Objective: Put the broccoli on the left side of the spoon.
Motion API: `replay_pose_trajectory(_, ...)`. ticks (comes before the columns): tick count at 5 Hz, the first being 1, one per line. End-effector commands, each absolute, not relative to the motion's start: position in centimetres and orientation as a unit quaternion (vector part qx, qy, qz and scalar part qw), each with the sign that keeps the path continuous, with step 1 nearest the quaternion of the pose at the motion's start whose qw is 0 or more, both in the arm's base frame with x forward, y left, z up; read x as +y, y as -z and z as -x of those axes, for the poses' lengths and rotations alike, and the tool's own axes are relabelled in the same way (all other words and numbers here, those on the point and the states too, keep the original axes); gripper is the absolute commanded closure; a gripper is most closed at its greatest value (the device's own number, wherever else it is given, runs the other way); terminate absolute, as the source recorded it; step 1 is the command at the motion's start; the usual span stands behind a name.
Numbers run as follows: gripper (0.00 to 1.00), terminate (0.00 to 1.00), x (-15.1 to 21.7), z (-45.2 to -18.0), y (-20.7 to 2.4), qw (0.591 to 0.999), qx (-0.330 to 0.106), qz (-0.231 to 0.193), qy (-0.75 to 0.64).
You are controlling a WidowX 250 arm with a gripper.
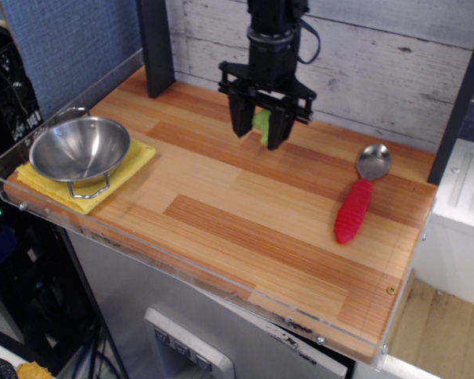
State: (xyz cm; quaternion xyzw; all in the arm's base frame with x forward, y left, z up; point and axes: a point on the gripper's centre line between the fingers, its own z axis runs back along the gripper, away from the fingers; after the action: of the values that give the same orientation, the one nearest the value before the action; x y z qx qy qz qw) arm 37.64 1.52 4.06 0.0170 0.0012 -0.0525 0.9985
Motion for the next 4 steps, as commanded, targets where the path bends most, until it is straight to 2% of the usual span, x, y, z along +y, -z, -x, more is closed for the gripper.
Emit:
replay_pose_trajectory(1,1.00,0.00,-1.6,-36.9,-4.2,0.994,-0.008,-0.011,0.112)
replay_pose_trajectory(2,1.00,0.00,-2.6,-37.0,-3.3,0.992,0.006,-0.008,0.125)
replay_pose_trajectory(4,1.00,0.00,-2.0,-37.3,-1.2,0.992,0.045,-0.004,0.117)
